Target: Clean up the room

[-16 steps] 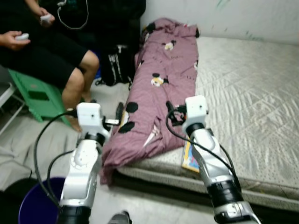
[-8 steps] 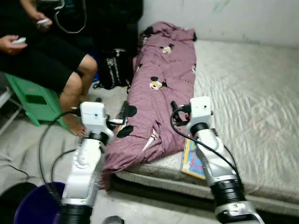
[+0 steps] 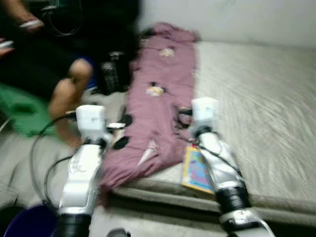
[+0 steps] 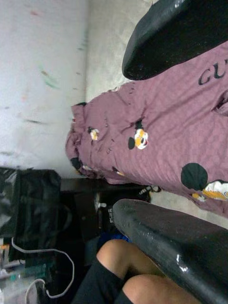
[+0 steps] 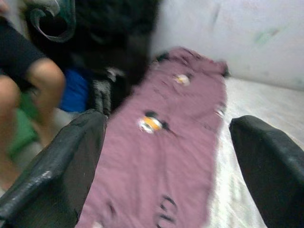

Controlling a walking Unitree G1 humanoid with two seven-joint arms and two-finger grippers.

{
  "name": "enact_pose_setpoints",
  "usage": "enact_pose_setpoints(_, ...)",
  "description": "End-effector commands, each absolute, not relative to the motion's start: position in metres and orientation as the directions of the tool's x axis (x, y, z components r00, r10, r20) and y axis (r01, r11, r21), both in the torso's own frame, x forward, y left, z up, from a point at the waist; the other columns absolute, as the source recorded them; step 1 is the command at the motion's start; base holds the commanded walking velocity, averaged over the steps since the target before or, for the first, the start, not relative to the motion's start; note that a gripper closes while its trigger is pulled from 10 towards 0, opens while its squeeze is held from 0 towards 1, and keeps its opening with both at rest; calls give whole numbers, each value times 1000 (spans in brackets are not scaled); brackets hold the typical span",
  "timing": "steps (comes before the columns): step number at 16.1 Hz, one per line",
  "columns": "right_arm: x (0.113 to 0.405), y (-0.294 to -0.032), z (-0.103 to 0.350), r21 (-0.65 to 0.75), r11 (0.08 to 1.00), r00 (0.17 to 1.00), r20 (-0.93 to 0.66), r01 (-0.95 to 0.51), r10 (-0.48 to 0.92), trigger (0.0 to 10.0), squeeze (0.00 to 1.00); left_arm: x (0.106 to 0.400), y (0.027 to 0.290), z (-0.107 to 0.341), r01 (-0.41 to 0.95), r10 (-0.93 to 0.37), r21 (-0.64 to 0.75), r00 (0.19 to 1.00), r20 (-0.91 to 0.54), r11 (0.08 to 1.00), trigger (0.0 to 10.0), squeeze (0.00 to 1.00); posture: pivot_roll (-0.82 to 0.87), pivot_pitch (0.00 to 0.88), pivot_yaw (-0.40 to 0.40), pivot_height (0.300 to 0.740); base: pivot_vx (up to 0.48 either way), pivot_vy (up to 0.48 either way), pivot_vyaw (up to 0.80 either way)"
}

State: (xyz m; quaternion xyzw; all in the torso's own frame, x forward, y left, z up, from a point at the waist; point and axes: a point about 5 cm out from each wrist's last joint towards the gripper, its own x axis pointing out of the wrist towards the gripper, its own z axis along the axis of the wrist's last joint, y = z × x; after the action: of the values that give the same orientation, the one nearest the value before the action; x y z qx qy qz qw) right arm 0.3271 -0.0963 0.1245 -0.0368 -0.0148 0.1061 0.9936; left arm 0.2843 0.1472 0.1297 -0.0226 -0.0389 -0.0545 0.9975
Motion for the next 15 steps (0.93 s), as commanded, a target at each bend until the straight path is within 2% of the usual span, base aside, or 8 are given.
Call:
enact_pose_setpoints(1,327,-115,122,-84,984,988,13,-154,156,10000,0,286,135,131,143,-139,-41,987,78,989,10000,0,-5,0,2,740,0,0,0)
enact_pose_setpoints(3,328,-116,121,-80,986,989,5,-149,150,10000,0,286,135,131,142,-138,-41,987,76,989,10000,0,-5,0,2,740,0,0,0)
enact_pose_setpoints(6,328,-117,120,-72,987,990,0,-144,144,10000,0,286,133,131,152,-149,-31,985,82,988,10000,0,-5,0,1,740,0,0,-748)
enact_pose_setpoints(8,329,-117,120,-75,986,989,4,-147,147,10000,0,286,133,132,161,-158,-36,983,89,986,10000,0,-5,0,-1,740,0,0,0)
enact_pose_setpoints(15,329,-117,119,-75,986,989,0,-148,148,10000,0,286,130,133,179,-175,-35,980,93,983,10000,0,-5,0,-1,740,0,-316,0)
